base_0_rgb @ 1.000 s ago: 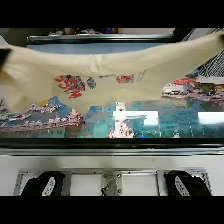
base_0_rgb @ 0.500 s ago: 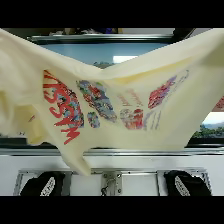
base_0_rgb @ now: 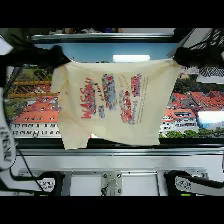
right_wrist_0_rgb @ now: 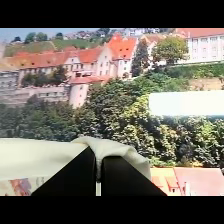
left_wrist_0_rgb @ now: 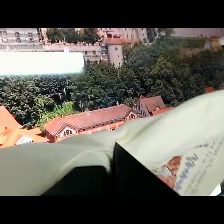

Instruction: Fold the clothes and pants, and hang the long-sleeved shirts on hangers.

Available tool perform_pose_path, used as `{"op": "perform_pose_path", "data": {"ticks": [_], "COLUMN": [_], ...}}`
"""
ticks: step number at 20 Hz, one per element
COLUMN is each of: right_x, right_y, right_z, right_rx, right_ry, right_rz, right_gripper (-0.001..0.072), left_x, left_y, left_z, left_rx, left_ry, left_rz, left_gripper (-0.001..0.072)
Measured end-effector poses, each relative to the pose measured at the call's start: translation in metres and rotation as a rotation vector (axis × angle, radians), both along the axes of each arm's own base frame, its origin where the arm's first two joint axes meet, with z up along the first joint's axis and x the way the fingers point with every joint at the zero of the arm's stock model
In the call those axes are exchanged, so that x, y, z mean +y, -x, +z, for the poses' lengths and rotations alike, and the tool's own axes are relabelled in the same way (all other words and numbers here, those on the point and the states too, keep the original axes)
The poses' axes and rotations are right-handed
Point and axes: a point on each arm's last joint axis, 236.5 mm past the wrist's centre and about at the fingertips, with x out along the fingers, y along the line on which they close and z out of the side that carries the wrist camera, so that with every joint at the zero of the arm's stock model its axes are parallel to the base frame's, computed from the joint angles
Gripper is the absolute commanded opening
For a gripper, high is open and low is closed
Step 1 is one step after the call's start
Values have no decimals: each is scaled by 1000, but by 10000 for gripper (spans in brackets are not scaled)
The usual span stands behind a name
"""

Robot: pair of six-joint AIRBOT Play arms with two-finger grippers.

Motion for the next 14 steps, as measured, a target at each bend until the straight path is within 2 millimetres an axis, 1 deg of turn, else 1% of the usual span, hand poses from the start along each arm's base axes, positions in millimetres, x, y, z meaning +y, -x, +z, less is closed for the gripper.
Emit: {"op": "perform_pose_path", "data": {"ticks": [1,2,3,4,5,6,7,8,9,11,12,14], "right_x": [-4,-7,-10,-12,-14,-18,-22,-27,-32,-38,-38,-33], "right_y": [-12,-22,-30,-36,-40,-43,-42,-40,-34,-13,1,30], "right_z": [-20,-33,-43,-49,-50,-47,-39,-29,-16,4,9,12], "right_rx": [20,27,28,24,15,-2,-18,-35,-55,-67,-58,-33], "right_ry": [4,4,6,7,7,11,12,15,21,47,58,71], "right_rz": [-10,-21,-32,-40,-48,-56,-64,-74,-80,-69,-57,-31], "right_gripper": [241,522,587,584,584,584,584,584,584,584,584,584], "left_x": [-9,-16,-23,-27,-28,-24,-16,-4,13,58,80,119], "left_y": [-15,-28,-41,-51,-59,-66,-69,-70,-67,-51,-38,-5], "left_z": [-21,-38,-53,-64,-71,-75,-77,-78,-80,-96,-108,-141], "left_rx": [24,38,46,51,54,59,66,72,87,146,185,295], "left_ry": [1,2,2,4,7,10,15,10,-10,-75,-108,-147], "left_rz": [-11,-18,-23,-25,-21,-9,11,33,58,124,154,221], "left_gripper": [43,369,675,689,689,679,672,672,672,672,672,672]}}
